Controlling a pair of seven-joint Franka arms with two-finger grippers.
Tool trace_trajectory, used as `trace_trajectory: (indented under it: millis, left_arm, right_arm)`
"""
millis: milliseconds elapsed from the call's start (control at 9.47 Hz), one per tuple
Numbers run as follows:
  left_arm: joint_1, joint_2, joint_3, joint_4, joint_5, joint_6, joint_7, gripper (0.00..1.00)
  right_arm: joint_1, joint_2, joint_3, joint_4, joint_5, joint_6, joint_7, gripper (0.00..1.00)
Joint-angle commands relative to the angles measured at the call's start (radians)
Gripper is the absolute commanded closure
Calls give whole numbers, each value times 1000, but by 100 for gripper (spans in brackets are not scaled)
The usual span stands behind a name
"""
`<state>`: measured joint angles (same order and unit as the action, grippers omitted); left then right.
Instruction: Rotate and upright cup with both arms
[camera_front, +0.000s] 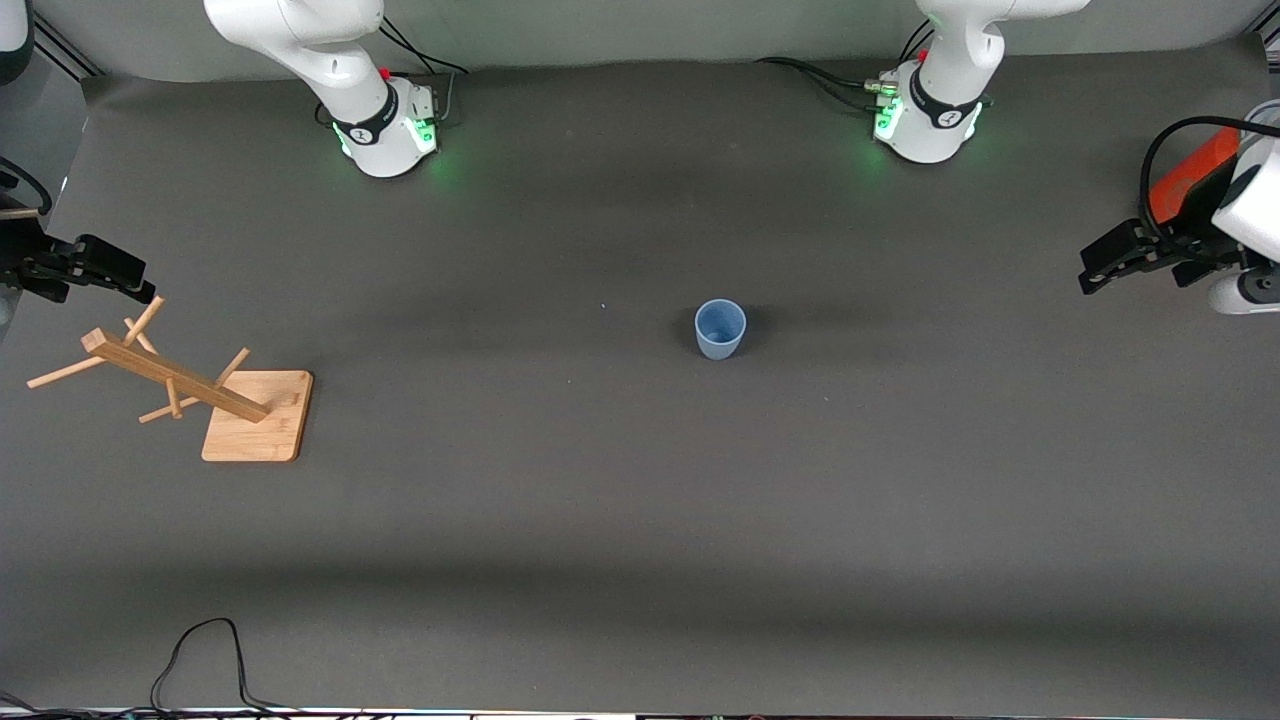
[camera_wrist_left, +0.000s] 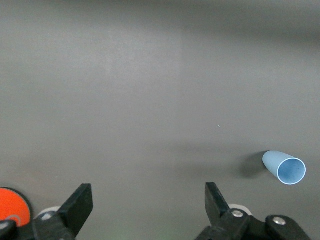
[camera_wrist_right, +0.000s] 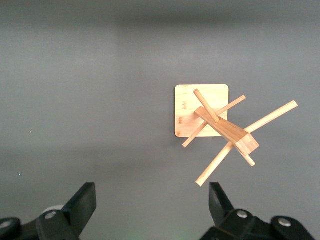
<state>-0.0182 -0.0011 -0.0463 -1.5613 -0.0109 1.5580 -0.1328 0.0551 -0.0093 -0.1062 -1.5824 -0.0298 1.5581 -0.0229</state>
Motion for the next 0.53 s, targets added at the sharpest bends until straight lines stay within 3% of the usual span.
trace_trajectory:
  millis: [0,422]
  left_arm:
    - [-23,3,22,18,25,-45,27,0]
    - [-22,3,25,21,37,-55,97,0]
  right_arm:
    - [5,-3,-4,-2,1,23,-37,0]
    - [5,3,-4,2,1,25,-29,0]
